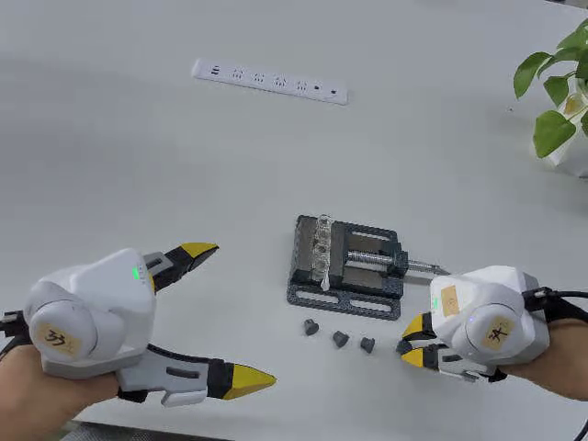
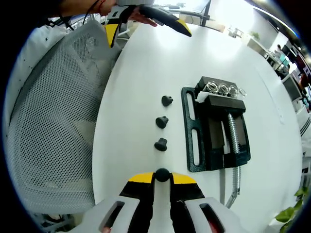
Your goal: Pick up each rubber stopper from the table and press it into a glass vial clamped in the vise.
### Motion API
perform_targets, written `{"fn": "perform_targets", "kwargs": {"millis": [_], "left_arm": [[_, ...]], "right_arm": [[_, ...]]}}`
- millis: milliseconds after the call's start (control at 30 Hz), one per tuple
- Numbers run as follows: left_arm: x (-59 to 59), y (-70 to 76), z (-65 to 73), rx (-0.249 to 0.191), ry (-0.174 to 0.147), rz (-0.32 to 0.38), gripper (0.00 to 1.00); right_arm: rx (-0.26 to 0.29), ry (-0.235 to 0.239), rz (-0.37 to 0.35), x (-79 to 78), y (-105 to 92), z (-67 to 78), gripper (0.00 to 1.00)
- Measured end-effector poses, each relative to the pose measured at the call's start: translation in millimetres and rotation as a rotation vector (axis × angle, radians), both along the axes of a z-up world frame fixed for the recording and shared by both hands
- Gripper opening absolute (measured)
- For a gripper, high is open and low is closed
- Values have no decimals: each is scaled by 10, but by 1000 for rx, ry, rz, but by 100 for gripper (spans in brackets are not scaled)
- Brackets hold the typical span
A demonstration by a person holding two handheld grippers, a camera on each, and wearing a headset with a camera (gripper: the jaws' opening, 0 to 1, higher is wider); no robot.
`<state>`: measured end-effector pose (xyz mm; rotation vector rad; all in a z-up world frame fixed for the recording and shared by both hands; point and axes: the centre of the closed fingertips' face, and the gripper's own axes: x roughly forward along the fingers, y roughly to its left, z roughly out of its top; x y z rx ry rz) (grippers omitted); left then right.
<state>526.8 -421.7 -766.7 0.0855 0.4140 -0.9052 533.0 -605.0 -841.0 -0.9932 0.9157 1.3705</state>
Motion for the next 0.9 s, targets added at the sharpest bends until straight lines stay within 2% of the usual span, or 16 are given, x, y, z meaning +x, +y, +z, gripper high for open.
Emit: {"fn": "perform_targets", "kwargs": {"millis": [233, 400, 667, 900], "left_arm": [[10, 11, 11, 1, 0, 1, 99], [20, 21, 27, -1, -7, 0, 99], [51, 49, 35, -5, -14, -6, 99], [64, 51, 30, -6, -18, -24, 99]], "right_arm": [[22, -3, -3, 27, 69, 151, 7], [51, -11, -11, 106, 170, 370, 7], [110, -29, -30, 334, 440, 684, 7], [153, -47, -38, 624, 716, 872, 7]]}}
